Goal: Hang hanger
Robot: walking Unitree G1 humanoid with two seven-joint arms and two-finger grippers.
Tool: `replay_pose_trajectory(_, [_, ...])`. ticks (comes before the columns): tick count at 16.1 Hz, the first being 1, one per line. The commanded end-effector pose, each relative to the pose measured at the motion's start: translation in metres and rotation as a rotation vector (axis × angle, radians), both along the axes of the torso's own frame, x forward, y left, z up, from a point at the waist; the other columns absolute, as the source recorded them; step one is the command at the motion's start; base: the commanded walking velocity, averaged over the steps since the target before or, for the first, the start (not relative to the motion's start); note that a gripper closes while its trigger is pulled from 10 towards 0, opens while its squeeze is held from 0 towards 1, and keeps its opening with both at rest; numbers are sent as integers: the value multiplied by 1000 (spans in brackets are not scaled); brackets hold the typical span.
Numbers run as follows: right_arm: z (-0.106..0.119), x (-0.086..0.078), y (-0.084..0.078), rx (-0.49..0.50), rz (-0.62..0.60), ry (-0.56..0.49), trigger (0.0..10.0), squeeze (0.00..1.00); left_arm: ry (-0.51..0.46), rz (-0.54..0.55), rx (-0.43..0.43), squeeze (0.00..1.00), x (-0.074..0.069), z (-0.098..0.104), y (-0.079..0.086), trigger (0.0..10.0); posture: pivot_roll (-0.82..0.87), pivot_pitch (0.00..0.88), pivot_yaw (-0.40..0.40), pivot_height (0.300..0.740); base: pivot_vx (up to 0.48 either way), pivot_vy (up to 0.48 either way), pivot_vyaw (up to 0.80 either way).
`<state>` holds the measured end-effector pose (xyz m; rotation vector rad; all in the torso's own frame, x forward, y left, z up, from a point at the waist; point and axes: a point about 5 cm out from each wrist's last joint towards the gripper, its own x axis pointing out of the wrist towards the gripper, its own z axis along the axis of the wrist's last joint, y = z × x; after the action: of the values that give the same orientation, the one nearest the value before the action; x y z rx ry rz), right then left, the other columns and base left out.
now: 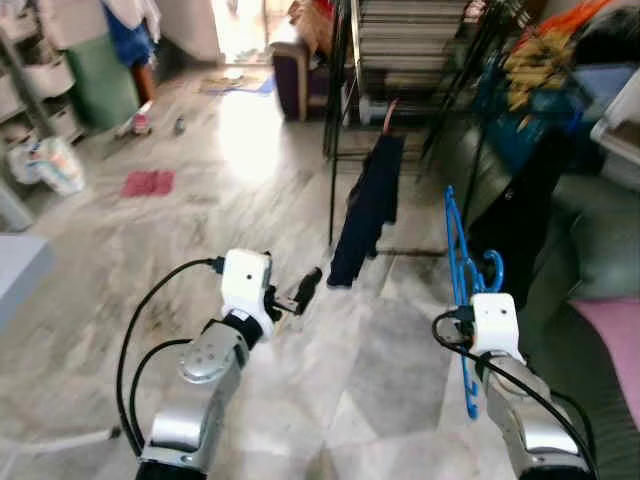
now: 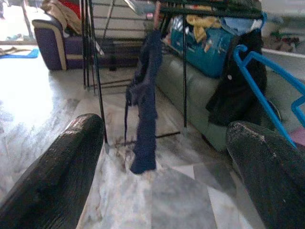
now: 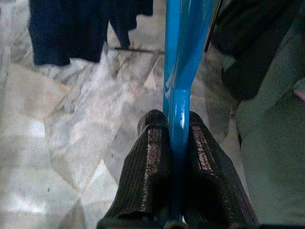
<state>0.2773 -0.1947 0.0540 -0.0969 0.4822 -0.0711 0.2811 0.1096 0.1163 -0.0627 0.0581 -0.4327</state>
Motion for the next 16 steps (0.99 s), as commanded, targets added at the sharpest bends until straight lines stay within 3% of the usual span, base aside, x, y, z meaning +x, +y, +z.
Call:
replay_pose_trajectory(1, [0,0,6,2,18,1,10000,0,10,7,9,0,0,-3,4,10000,-14,2,-6,740,289,0,-800])
replay_pose_trajectory(5, [2,5,0,-23,26,-2,10000,0,32,-41,-6,0,-8,-9,-13,10000,-18,0,-12,740,292,0,-709])
replay_pose_trajectory(7, [4,8,-4,-9,4,-6,10000,0,34,-44,-6,0,-9,-10,-14,10000,-17,0,-12,740,317,0,0])
replay_pose_trajectory(9, [6,12,-10,-13,1,-8,10000,0,42,-46,-10,0,-10,-10,-15,10000,-14,2,-11,740,351,165,-800])
replay_pose_trajectory(12, [6,13,-6,5,17,-7,10000,0,44,-40,-6,0,-9,-10,-13,10000,-8,7,-13,740,335,344,-677])
replay_pose_trajectory(16, [0,11,4,28,66,16,10000,0,52,-36,2,0,-11,-10,-12,10000,-3,8,-12,740,337,342,0])
